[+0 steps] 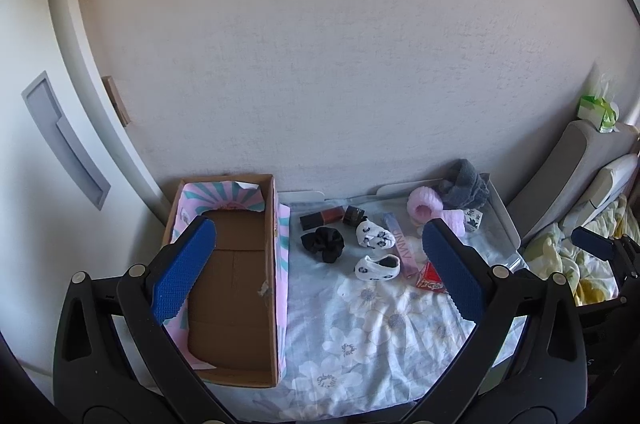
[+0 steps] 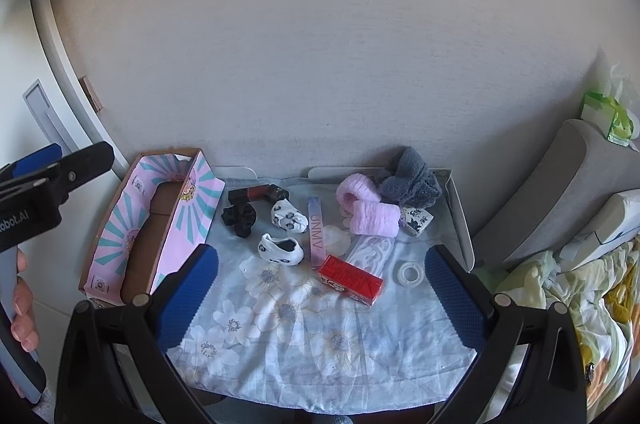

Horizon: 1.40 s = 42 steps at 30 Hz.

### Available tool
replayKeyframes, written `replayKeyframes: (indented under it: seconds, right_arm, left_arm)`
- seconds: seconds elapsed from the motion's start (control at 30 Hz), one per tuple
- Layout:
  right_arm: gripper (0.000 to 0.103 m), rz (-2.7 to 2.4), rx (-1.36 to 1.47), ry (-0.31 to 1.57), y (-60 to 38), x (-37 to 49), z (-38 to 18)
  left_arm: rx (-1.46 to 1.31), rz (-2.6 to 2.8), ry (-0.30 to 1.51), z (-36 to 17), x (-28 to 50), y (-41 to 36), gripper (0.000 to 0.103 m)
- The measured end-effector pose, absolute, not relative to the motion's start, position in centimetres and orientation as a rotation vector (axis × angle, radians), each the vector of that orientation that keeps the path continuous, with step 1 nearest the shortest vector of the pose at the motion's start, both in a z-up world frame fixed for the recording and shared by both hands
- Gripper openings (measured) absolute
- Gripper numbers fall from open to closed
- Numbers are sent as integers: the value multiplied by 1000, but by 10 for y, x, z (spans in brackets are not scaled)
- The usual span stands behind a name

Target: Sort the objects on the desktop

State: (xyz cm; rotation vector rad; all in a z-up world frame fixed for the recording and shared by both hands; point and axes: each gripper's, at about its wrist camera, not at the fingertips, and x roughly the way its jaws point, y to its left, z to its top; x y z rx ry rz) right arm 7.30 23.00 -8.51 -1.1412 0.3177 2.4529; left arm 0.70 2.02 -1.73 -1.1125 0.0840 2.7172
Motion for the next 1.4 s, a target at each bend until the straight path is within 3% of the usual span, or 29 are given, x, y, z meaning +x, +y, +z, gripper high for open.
replayKeyframes:
  seconds: [0.53,0.8,1.4]
  right_arm:
    - [103,2471,-1101,310,235,80,-75]
    - [103,2496,-1102,211,272,106,-86]
    - [102,2786,-1404,-33,308,88,-266]
  left_arm:
    - [-1118,2693,86,-25,6,27,103]
    - [-1203,2625,19,-64,6,39,103]
    - [-1281,2619,35,-234,-37,123,102]
